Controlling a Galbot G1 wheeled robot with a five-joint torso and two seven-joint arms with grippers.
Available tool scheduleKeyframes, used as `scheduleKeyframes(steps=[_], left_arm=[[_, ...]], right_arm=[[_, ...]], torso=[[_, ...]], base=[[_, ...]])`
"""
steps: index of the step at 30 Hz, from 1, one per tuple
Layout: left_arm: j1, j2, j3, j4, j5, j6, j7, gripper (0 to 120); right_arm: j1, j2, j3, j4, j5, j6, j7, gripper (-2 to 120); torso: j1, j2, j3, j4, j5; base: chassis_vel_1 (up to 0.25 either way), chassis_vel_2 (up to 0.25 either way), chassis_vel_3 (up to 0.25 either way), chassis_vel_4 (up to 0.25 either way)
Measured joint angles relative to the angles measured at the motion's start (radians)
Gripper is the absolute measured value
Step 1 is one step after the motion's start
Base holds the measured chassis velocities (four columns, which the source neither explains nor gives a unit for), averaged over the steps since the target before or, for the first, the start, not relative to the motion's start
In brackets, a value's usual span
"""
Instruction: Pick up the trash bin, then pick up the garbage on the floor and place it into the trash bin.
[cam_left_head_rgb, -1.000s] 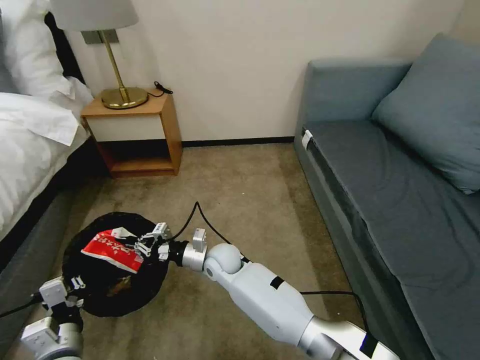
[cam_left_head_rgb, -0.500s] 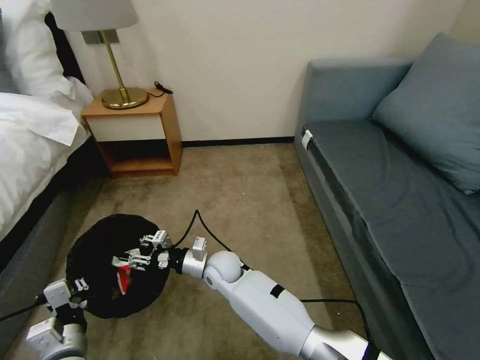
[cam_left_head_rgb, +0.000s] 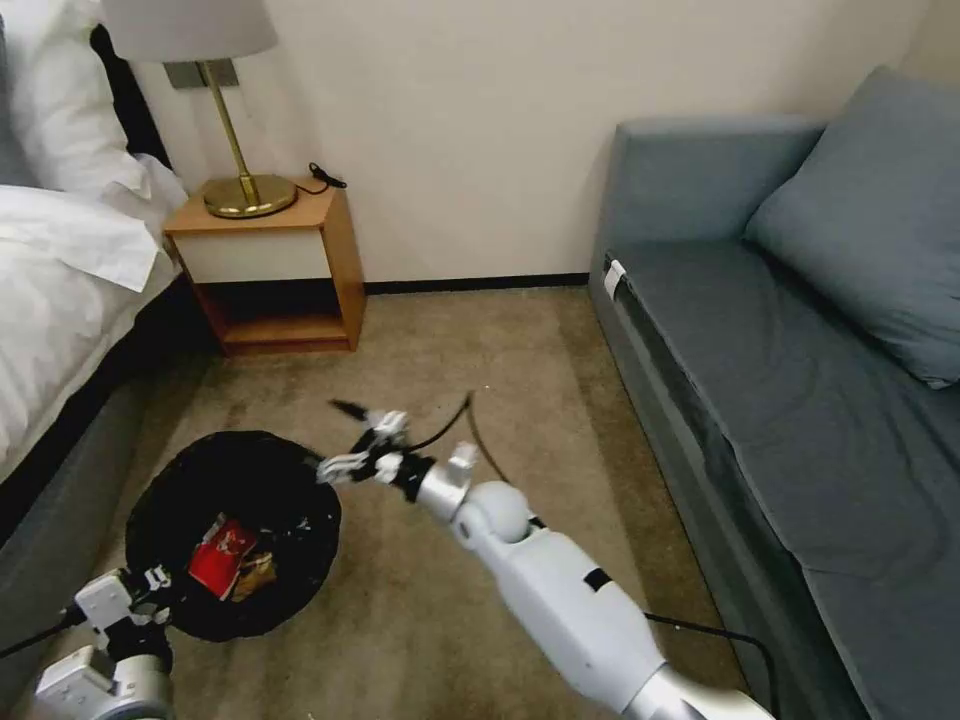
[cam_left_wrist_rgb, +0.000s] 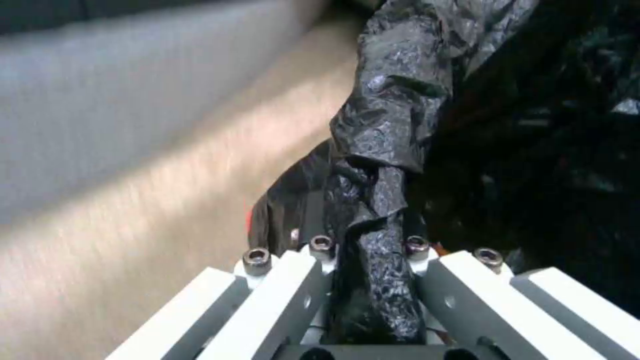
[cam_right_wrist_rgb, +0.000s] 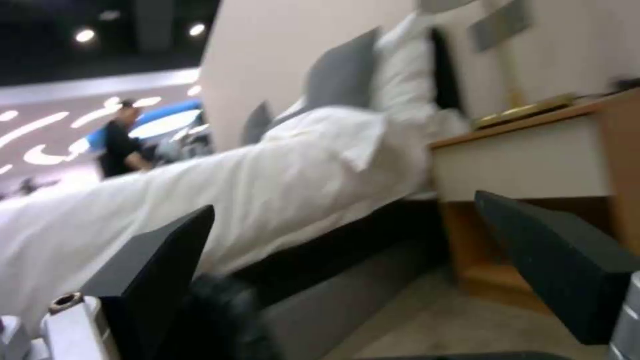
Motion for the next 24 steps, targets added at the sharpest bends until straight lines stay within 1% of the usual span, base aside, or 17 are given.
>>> scheduleKeyframes(steps=[1, 3, 4, 5, 6, 7, 9, 11, 12, 13, 15, 17, 22, 24], left_arm=[[-0.012, -0.007, -0.003, 0.0, -0.058, 0.015, -0.018, 3], [-0.036, -0.02, -0.009, 0.004, -0.128, 0.029, -0.039, 3], [-0.036, -0.02, -0.009, 0.004, -0.128, 0.029, -0.039, 3], [-0.044, -0.025, -0.01, 0.007, -0.146, 0.035, -0.044, 3], [-0.065, -0.039, -0.01, 0.015, -0.187, 0.051, -0.054, 3], [-0.078, -0.046, -0.011, 0.019, -0.206, 0.059, -0.062, 3], [-0.082, -0.048, -0.011, 0.021, -0.211, 0.06, -0.064, 3], [-0.107, -0.052, -0.016, 0.036, -0.24, 0.069, -0.086, 3], [-0.115, -0.051, -0.018, 0.043, -0.246, 0.072, -0.099, 3], [-0.115, -0.051, -0.018, 0.043, -0.246, 0.072, -0.099, 3], [-0.126, -0.039, -0.022, 0.051, -0.273, 0.093, -0.158, 3], [-0.125, -0.024, -0.025, 0.054, -0.313, 0.108, -0.191, 3], [-0.13, -0.01, -0.027, 0.078, -0.339, 0.116, -0.207, 3], [-0.148, -0.008, -0.028, 0.091, -0.357, 0.132, -0.236, 3]], right_arm=[[-0.001, -0.004, 0.028, -0.004, 0.012, 0.002, 0.0, 100], [-0.004, -0.01, 0.067, -0.011, 0.027, 0.007, -0.002, 100], [-0.004, -0.01, 0.067, -0.011, 0.027, 0.007, -0.002, 100], [-0.005, -0.011, 0.077, -0.014, 0.028, 0.009, -0.003, 100], [-0.01, -0.014, 0.106, -0.02, 0.029, 0.013, -0.008, 100], [-0.015, -0.014, 0.122, -0.024, 0.026, 0.015, -0.011, 100], [-0.017, -0.014, 0.127, -0.025, 0.025, 0.015, -0.012, 100], [-0.029, -0.009, 0.155, -0.038, 0.012, 0.015, -0.016, 100], [-0.031, -0.007, 0.16, -0.041, 0.005, 0.015, -0.017, 100], [-0.031, -0.007, 0.16, -0.041, 0.005, 0.015, -0.017, 100], [-0.037, -0.003, 0.172, -0.05, -0.016, 0.016, -0.022, 100], [-0.038, -0.003, 0.178, -0.058, -0.033, 0.017, -0.027, 100], [-0.033, -0.003, 0.182, -0.073, -0.047, 0.017, -0.032, 100], [-0.026, -0.003, 0.179, -0.081, -0.049, 0.017, -0.032, 100]], torso=[[0.0, 0.0, 0.0, 0.0001, 0.0], [0.0, 0.0, 0.0, 0.0, 0.0002], [0.0, 0.0, 0.0, 0.0, 0.0002], [0.0, 0.0, 0.0, 0.0, 0.0001], [0.0, 0.0, 0.0, -0.0001, 0.0], [0.0, 0.0, 0.0, 0.0, 0.0], [0.0, 0.0, 0.0, 0.0, 0.0], [0.0, 0.0, 0.0, 0.0, 0.0], [0.0, 0.0, 0.0, 0.0, 0.0], [0.0, 0.0, 0.0, 0.0, 0.0], [0.0, 0.0, 0.0, 0.0, 0.0], [0.0, 0.0, 0.0, 0.0002, 0.0], [0.0, 0.0, 0.0, 0.0002, -0.0001], [0.0, 0.0, 0.0, 0.0002, -0.0002]], base=[[0.0, 0.0, 0.0, 0.0], [0.0, 0.0, 0.0, 0.0], [0.0, 0.0, 0.0, 0.0], [0.0, 0.0, 0.0, 0.0], [0.0, 0.0, 0.0, 0.0], [0.0, 0.0, 0.0, 0.0], [0.0, 0.0, 0.0, 0.0], [0.0, 0.0, 0.0, 0.0], [0.0, 0.0, 0.0, 0.0], [0.0, 0.0, 0.0, 0.0], [0.0, 0.0, 0.0, 0.0], [0.0, 0.0, 0.0, 0.0], [0.0, 0.0, 0.0, 0.0], [0.0, 0.0, 0.0, 0.0]])
